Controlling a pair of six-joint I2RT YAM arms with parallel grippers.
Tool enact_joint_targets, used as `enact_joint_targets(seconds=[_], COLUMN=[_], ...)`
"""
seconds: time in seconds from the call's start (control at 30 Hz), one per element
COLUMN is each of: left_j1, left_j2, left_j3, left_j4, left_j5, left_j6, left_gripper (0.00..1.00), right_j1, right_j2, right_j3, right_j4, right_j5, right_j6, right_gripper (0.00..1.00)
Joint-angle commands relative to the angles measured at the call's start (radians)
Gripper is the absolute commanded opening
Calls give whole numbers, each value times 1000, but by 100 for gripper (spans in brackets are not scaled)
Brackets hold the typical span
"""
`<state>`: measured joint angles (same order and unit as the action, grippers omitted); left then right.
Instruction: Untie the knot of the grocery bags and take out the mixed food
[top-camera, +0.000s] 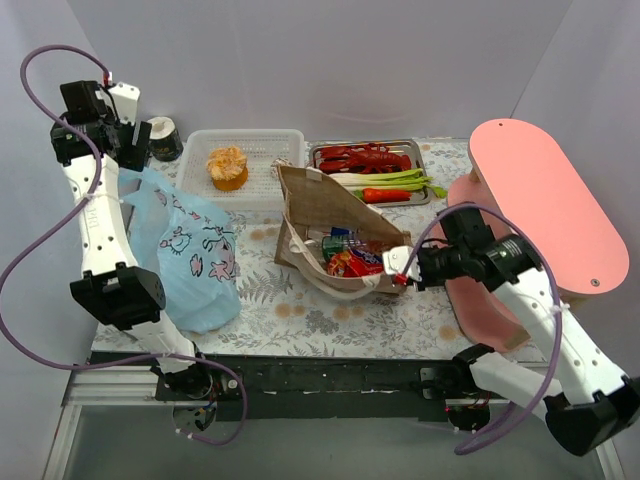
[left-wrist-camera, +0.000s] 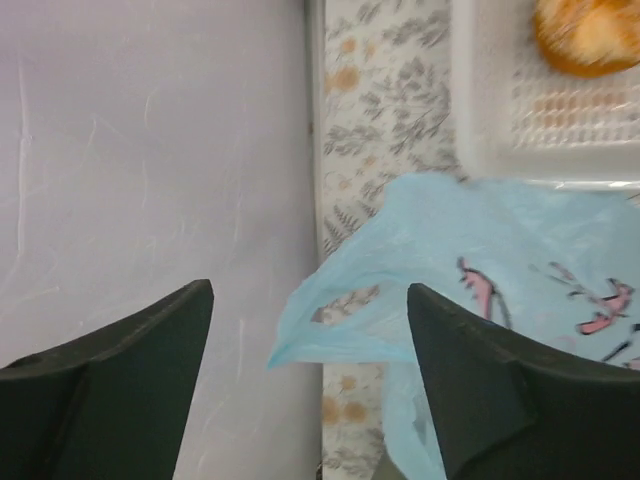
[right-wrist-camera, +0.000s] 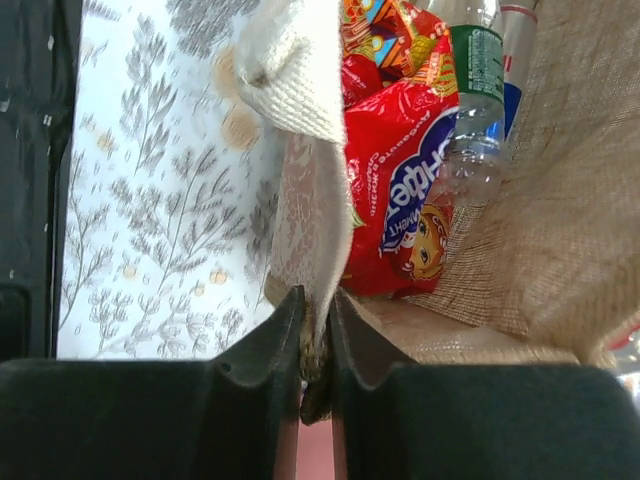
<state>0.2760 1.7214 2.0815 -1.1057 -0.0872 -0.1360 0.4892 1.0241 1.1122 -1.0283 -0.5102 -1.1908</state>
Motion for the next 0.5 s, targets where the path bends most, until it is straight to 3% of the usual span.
enact_joint_targets(seconds=[0.0,0.03,0.1,0.13,0.17,0.23,0.27,0.37,0.47], left_j1=[-35,-49,-136,-194,-333,-434,-504,-595,-653], left_j2=[-68,-91,-175,-195,-212,-197,-180,-97,-23], left_j3=[143,147,99,72,48,26,29,32,12], left_j4=[-45,-54,-34,19,38,55,52,90,159], left_j5=[312,475,598,593,587,596,613,638,644], left_j6=[-21,-10,33,42,50,64,64,26,1], left_gripper=[85,98,98,98,98,98,98,98,98], right_j1=[2,3,3,3,2,2,2,3,3], right_j2=[-111,-114,-99,-85,-73,-26,-12,43,89], right_j3=[-66,-46,0,27,97,174,245,323,336], right_j4=[-96,-79,-73,-70,-70,-69,-55,11,115], right_j5=[70,58,33,6,-11,-66,-89,-187,-249], right_j6=[-96,-87,-64,-31,-14,32,101,254,417], right_gripper=[28,31,43,45,48,55,64,71,70])
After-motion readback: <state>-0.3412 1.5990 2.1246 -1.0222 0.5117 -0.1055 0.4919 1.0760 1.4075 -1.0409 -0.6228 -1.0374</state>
